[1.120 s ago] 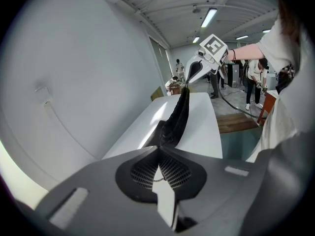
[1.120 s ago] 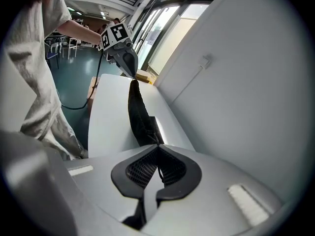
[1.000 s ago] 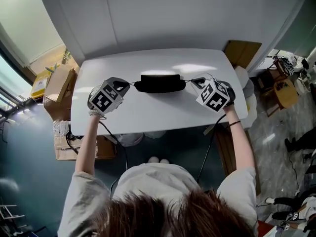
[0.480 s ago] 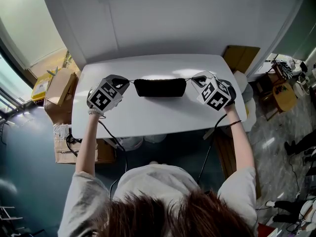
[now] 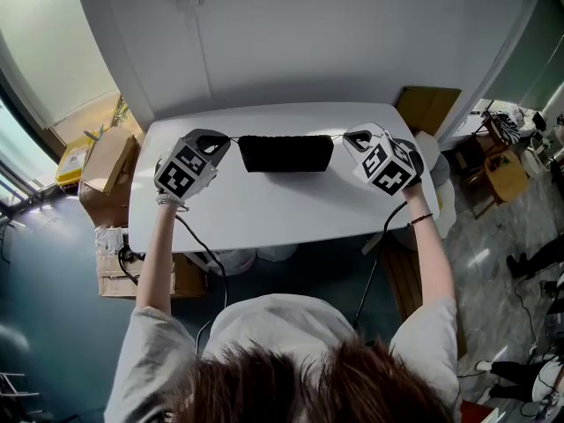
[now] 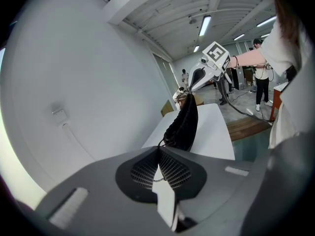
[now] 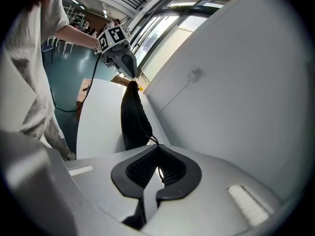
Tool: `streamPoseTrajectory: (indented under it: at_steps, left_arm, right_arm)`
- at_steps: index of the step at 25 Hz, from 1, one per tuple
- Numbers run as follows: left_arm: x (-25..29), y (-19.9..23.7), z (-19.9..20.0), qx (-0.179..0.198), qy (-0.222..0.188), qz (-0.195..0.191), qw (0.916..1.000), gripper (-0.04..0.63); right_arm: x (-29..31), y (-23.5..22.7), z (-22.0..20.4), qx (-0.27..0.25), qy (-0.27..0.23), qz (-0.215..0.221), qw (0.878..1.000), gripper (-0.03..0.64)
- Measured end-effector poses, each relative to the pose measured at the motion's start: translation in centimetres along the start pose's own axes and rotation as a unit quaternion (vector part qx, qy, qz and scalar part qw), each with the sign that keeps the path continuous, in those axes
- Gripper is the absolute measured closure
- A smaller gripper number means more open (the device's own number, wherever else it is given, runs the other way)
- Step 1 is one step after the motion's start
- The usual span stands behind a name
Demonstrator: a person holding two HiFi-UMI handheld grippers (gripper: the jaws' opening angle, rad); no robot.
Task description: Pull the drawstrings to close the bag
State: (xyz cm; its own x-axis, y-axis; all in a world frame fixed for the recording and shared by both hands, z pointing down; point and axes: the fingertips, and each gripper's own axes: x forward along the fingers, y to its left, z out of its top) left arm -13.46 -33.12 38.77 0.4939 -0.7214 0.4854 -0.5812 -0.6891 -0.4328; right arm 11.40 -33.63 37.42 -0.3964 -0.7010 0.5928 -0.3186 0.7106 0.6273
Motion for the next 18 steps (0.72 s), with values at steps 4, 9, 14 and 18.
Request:
streamPoseTrajectory:
  at_steps: [4, 9, 14, 18]
  left_arm:
    - [-0.3, 0.5, 0.9, 0.002, -0.012, 0.008, 0.9999, 0.591]
    - [-0.4, 0.9, 1.7, 0.012, -0.027, 0.021, 0.9993, 0.591]
    - [-1.2, 1.8, 2.7, 0.004, -0.050, 0.038, 0.9980, 0.591]
    - [-2.0, 2.4, 3.8, 0.003, -0.065, 0.050, 0.9966, 0.591]
  right_arm:
    - [-0.6, -0.7, 0.4, -0.003, -0.004, -0.009, 1.000, 0.600]
    - [-1.1, -1.6, 0.9, -0.004, -0.011, -0.023, 1.000, 0.600]
    - [-1.7, -2.3, 1.5, -0.007, -0.020, -0.034, 0.999, 0.600]
    - [-2.3, -3.0, 2.0, -0.008, -0.027, -0.042, 0.999, 0.600]
